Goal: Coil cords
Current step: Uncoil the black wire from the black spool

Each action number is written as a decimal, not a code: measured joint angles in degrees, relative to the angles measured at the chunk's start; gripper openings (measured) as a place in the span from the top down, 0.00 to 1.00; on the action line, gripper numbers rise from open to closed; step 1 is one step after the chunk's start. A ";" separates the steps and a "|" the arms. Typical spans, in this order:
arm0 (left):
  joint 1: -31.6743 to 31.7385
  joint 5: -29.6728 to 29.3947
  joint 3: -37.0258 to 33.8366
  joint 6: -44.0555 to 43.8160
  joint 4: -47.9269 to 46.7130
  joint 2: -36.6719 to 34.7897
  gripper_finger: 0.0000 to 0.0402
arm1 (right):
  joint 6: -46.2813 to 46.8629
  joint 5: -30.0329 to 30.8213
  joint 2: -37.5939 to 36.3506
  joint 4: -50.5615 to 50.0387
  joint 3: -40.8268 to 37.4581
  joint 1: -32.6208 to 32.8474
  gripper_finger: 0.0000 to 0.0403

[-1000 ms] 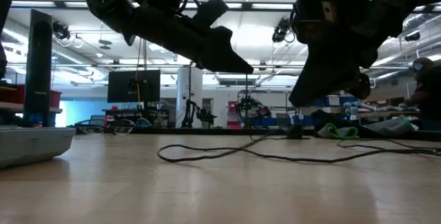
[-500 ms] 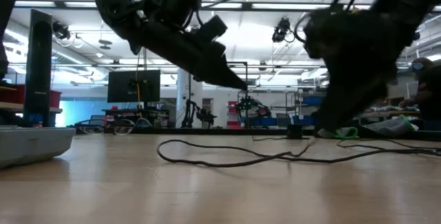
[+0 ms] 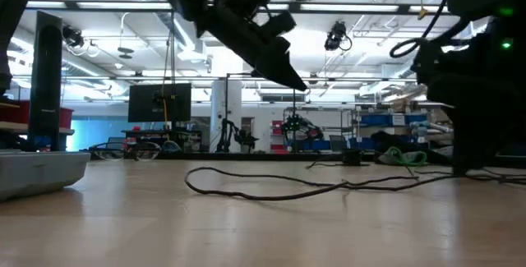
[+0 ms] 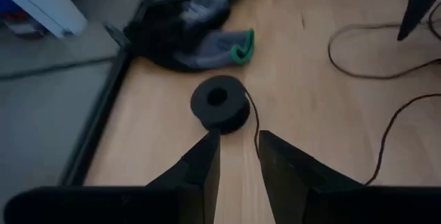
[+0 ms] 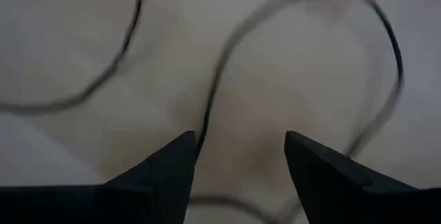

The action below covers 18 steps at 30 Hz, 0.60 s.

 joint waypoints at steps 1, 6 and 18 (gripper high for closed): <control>0.51 0.87 1.90 -0.12 -2.03 1.14 0.74 | -0.09 1.73 0.03 0.13 -0.03 0.08 0.45; 2.39 6.71 16.62 -1.25 -12.99 11.31 0.74 | -0.25 9.44 0.03 1.70 -0.01 0.08 0.45; 2.78 1.31 51.43 1.70 -34.79 34.63 0.74 | -2.00 15.24 0.03 7.18 -0.03 0.05 0.45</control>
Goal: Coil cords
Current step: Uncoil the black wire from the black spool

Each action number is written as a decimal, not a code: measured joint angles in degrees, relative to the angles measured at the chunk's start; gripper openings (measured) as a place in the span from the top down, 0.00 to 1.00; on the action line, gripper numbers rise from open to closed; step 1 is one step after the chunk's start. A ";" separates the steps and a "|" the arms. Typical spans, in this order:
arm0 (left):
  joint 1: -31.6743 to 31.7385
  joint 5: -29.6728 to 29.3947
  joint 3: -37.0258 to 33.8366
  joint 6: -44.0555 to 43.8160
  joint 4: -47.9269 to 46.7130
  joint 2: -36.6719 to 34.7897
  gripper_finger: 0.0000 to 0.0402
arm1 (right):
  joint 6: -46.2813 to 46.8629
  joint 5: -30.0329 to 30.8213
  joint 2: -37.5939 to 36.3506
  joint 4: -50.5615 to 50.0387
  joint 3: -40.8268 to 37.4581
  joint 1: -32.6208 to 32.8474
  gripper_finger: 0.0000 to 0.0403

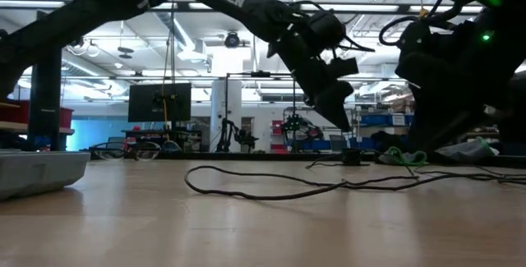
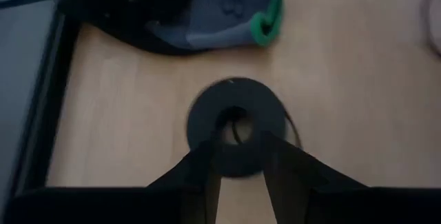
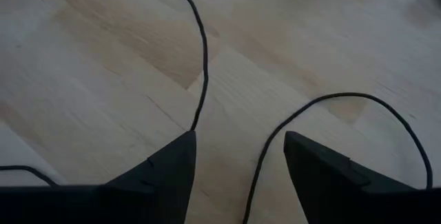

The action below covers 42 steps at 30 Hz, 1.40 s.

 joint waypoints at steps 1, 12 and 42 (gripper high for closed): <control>0.00 -0.72 0.66 0.12 0.34 0.69 0.74 | -0.04 0.02 0.00 0.05 0.00 0.00 0.46; 0.00 -2.59 0.64 5.94 7.76 5.75 0.74 | -1.01 0.18 0.00 1.43 -0.02 0.00 0.47; -2.30 5.23 -20.95 -15.69 -18.25 -13.13 0.74 | -1.55 -2.05 -0.02 3.61 -0.02 1.46 0.47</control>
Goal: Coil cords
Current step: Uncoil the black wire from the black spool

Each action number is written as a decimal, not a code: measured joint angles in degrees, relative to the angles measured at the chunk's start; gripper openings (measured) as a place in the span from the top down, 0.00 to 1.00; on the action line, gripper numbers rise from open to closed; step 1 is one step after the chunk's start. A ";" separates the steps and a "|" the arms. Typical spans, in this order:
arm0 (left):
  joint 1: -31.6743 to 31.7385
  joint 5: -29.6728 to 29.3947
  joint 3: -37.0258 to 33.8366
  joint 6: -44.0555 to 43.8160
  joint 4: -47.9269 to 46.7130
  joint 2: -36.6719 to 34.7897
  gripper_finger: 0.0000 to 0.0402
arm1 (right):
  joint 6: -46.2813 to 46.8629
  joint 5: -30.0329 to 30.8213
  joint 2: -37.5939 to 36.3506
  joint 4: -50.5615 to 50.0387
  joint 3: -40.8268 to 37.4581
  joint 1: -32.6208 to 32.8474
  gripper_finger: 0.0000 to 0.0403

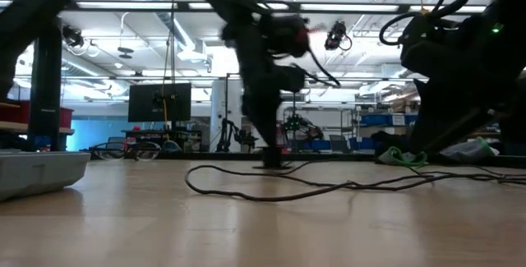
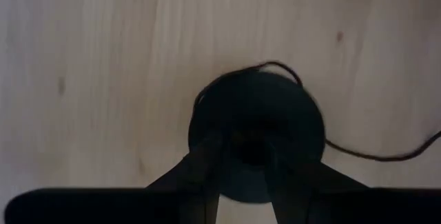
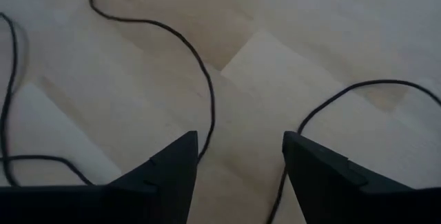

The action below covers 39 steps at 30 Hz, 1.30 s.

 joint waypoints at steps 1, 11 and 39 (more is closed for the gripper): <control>-0.31 -0.46 -4.29 -1.37 2.82 -2.84 0.74 | 0.00 -0.02 0.00 0.24 0.00 0.09 0.47; -2.36 -5.82 -29.07 -5.30 21.15 -24.12 0.74 | -4.19 4.31 -0.35 2.02 0.00 -2.86 0.47; -1.86 -4.46 -33.81 5.28 28.01 -19.79 0.75 | -45.99 -14.39 2.82 43.33 0.09 -29.55 0.47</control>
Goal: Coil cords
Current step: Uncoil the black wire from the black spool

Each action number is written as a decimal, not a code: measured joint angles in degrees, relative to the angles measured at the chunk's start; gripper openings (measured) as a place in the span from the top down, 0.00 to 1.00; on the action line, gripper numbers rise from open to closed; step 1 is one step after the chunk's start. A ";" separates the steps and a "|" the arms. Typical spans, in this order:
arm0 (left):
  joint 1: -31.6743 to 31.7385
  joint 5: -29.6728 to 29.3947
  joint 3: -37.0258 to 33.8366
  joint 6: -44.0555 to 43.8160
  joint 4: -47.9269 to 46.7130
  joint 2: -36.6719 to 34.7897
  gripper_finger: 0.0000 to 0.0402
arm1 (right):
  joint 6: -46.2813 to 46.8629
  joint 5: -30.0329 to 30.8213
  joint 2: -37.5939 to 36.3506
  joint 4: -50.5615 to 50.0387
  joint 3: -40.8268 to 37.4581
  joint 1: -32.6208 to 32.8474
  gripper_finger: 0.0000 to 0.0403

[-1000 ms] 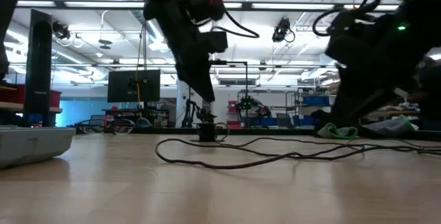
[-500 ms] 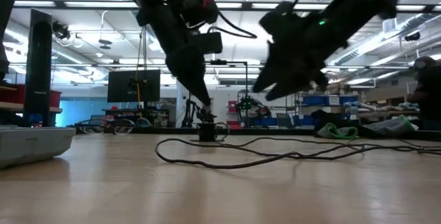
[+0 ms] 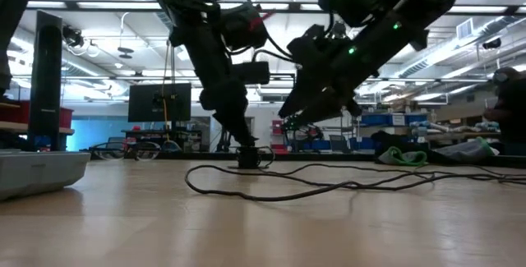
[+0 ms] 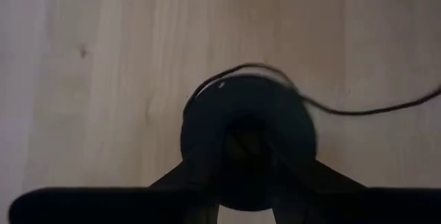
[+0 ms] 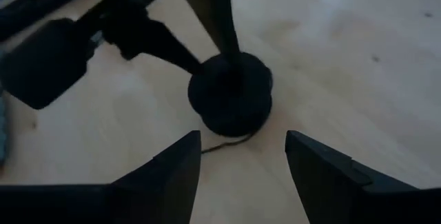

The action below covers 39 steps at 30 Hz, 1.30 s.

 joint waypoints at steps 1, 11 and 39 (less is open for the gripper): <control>0.02 -0.45 0.00 0.00 -0.16 0.16 0.75 | -0.02 0.17 0.91 0.96 0.19 -0.04 0.47; 0.04 -2.44 0.77 0.09 0.02 0.29 0.76 | -3.36 -2.81 10.38 1.38 6.42 -0.13 0.47; -0.22 -7.03 6.10 -5.86 3.37 0.24 0.75 | -4.39 -9.48 7.32 -5.81 7.06 -0.09 0.48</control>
